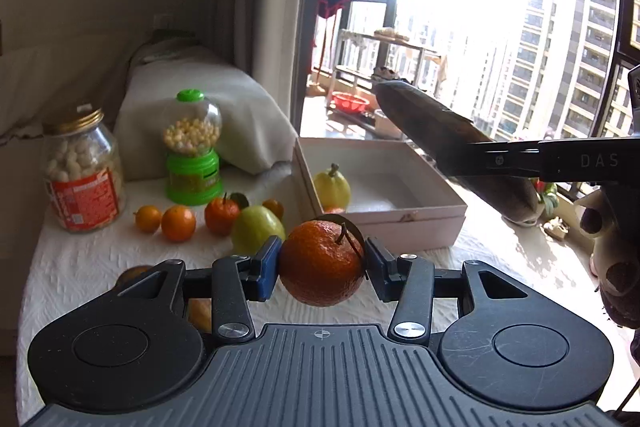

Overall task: Organize fruits
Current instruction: 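Carry the banana into the pink box with the right tool while the left tool drops the mandarin in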

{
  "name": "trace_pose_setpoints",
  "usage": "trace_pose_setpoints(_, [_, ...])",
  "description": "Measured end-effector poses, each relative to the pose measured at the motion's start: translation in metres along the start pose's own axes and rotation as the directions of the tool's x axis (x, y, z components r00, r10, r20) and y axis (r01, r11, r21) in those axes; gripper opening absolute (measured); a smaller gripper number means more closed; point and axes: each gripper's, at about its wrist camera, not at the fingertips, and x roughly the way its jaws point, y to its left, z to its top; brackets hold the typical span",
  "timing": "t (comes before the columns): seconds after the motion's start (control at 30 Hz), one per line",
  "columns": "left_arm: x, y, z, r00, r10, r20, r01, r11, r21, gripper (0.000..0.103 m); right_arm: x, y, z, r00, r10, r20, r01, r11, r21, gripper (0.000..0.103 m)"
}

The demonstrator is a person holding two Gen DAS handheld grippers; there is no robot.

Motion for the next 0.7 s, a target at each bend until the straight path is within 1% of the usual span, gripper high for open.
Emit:
trace_pose_setpoints(0.03, [0.008,-0.005,0.02,0.999,-0.019,0.035,0.018,1.0,0.019,0.051,-0.011,-0.006,0.017,0.999,-0.006,0.043,0.007,1.0,-0.002,0.036])
trace_pose_setpoints(0.07, [0.016,-0.01,0.034,0.998,-0.032,0.054,0.03,0.999,0.033,0.051,-0.02,-0.012,0.032,0.997,-0.015,0.078,0.015,1.0,-0.002,0.036])
trace_pose_setpoints(0.13, [0.041,-0.022,0.064,0.995,-0.065,0.073,0.06,0.996,0.063,0.051,-0.039,-0.028,0.063,0.988,-0.049,0.149,0.049,0.999,0.001,0.036])
trace_pose_setpoints(0.17, [0.056,-0.028,0.077,0.994,-0.089,0.069,0.084,0.995,0.061,0.051,-0.046,-0.036,0.074,0.981,-0.074,0.178,0.075,0.997,0.0,0.036])
trace_pose_setpoints(0.2, [0.07,-0.033,0.086,0.992,-0.115,0.052,0.113,0.992,0.054,0.051,-0.052,-0.044,0.082,0.973,-0.105,0.206,0.108,0.994,-0.002,0.036])
trace_pose_setpoints(0.23, [0.094,-0.04,0.096,0.987,-0.163,0.013,0.162,0.986,0.035,0.051,-0.056,-0.052,0.087,0.964,-0.14,0.227,0.144,0.99,-0.001,0.036])
trace_pose_setpoints(0.3, [0.136,-0.052,0.103,0.969,-0.239,-0.06,0.239,0.971,-0.006,0.051,-0.061,-0.07,0.093,0.949,-0.2,0.245,0.201,0.979,0.019,0.036])
trace_pose_setpoints(0.33, [0.156,-0.059,0.102,0.96,-0.262,-0.099,0.262,0.965,-0.013,0.051,-0.062,-0.079,0.094,0.944,-0.222,0.243,0.22,0.975,0.036,0.036])
trace_pose_setpoints(0.4, [0.19,-0.074,0.094,0.949,-0.268,-0.163,0.272,0.962,0.002,0.051,-0.058,-0.098,0.091,0.941,-0.257,0.222,0.247,0.966,0.072,0.036])
trace_pose_setpoints(0.47, [0.216,-0.085,0.083,0.941,-0.269,-0.207,0.276,0.961,0.005,0.051,-0.051,-0.113,0.083,0.945,-0.272,0.183,0.258,0.961,0.096,0.036])
trace_pose_setpoints(0.53, [0.241,-0.088,0.073,0.927,-0.283,-0.245,0.285,0.958,-0.026,0.051,-0.041,-0.127,0.074,0.951,-0.277,0.138,0.262,0.958,0.117,0.036])
trace_pose_setpoints(0.63, [0.27,-0.087,0.054,0.908,-0.272,-0.319,0.271,0.961,-0.05,0.05,-0.022,-0.143,0.062,0.957,-0.279,0.074,0.266,0.952,0.153,0.036])
trace_pose_setpoints(0.7, [0.278,-0.085,0.046,0.897,-0.276,-0.345,0.274,0.96,-0.056,0.047,-0.01,-0.152,0.056,0.96,-0.277,0.039,0.266,0.948,0.173,0.036])
